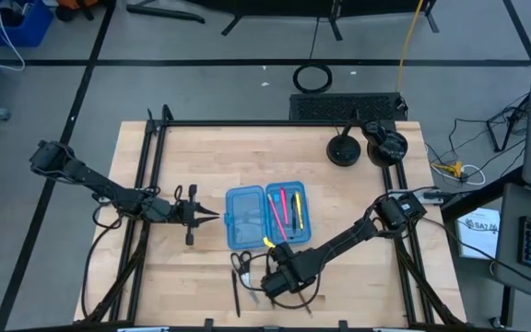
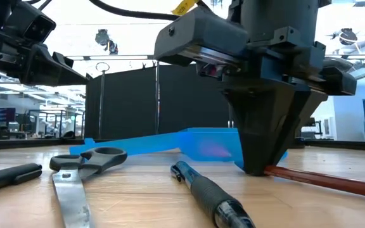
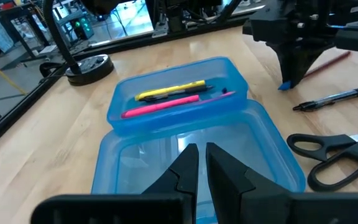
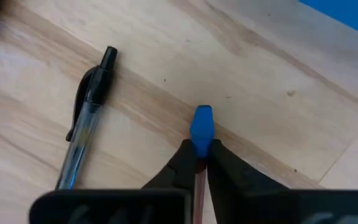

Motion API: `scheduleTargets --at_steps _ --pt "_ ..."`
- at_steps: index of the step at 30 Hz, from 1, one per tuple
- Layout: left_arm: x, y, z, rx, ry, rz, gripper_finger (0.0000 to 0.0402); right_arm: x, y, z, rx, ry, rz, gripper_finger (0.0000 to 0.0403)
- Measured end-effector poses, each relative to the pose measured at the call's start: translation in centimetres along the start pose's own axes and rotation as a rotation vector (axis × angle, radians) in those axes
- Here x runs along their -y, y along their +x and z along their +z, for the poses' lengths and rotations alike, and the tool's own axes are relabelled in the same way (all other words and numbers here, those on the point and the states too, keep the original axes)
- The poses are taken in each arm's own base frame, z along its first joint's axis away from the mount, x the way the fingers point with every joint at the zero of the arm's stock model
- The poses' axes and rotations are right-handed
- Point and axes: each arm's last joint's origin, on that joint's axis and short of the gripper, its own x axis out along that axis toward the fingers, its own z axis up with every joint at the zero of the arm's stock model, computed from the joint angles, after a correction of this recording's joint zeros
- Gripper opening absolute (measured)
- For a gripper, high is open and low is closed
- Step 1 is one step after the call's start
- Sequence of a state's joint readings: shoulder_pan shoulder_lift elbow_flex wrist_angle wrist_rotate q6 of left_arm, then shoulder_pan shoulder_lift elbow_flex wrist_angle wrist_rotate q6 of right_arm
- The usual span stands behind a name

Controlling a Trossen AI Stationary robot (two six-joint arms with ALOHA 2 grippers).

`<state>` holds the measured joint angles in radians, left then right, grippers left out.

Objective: Pick & place school supplies into a supply box
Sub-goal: Put the brown pencil into the blue supply box

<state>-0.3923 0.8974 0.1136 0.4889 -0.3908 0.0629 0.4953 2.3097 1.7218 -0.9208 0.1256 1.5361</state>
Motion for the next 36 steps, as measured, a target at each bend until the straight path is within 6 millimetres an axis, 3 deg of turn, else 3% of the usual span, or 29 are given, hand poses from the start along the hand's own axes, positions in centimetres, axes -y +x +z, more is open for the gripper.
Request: scheduleTargets --at_steps 5,11,16,22,27,32,36 --pt "0.0 0.0 -0.2 -0.021 -0.017 -0.001 0.0037 -0.1 -1.2 0.3 -0.028 0.004 0.044 0.0024" --pt "0.0 0.0 -0.5 -0.049 -0.033 -0.002 0.0037 0.3 -5.2 0.9 0.017 -0.005 0.162 0.0012" --pt "0.1 0.0 -0.4 -0.043 -0.072 -0.023 0.0037 1.1 -10.6 1.7 0.091 0.053 0.313 0.0012" --pt "0.2 0.0 -0.5 -0.047 -0.102 -0.054 0.0037 2.2 -13.0 2.4 0.138 0.085 0.357 0.0012" --pt "0.2 0.0 -0.5 -0.048 -0.146 -0.056 0.0037 3.5 -14.7 5.6 0.2 0.136 0.368 0.0012" --pt "0.2 0.0 -0.5 -0.05 -0.165 -0.07 0.0037 5.4 -16.1 10.5 0.311 0.12 0.351 0.0017" --pt "0.3 0.0 -0.5 -0.051 -0.206 -0.086 0.0037 6.9 -15.6 14.6 0.359 0.093 0.28 0.0012"
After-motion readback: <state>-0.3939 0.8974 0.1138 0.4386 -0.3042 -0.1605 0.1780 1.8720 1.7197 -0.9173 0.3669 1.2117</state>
